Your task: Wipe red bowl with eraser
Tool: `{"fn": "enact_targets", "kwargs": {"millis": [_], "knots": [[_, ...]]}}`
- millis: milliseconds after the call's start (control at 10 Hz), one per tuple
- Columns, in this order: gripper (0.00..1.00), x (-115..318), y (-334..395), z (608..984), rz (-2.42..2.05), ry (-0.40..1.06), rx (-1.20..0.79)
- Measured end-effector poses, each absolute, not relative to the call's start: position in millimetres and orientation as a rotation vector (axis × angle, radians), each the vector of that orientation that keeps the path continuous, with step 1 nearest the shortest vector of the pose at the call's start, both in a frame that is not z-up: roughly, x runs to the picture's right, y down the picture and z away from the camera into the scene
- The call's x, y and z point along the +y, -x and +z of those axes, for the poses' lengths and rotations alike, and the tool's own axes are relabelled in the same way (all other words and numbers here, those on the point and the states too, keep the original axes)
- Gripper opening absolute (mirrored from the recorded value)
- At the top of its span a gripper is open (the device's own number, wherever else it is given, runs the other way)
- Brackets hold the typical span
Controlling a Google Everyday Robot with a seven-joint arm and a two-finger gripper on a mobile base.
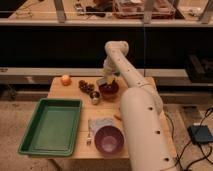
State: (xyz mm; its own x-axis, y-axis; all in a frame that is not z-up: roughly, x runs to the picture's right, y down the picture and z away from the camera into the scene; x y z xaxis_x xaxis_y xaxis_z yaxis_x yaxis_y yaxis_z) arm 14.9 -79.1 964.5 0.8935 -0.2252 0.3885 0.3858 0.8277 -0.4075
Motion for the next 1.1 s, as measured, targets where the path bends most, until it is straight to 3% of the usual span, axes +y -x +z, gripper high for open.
{"fn": "enact_targets", "kwargs": {"millis": [600, 1100], "knots": [[0.00, -39, -37, 933, -0.384, 0.493, -0.327], [0.00, -47, -92, 929, -0.282, 0.460, -0.281]]}}
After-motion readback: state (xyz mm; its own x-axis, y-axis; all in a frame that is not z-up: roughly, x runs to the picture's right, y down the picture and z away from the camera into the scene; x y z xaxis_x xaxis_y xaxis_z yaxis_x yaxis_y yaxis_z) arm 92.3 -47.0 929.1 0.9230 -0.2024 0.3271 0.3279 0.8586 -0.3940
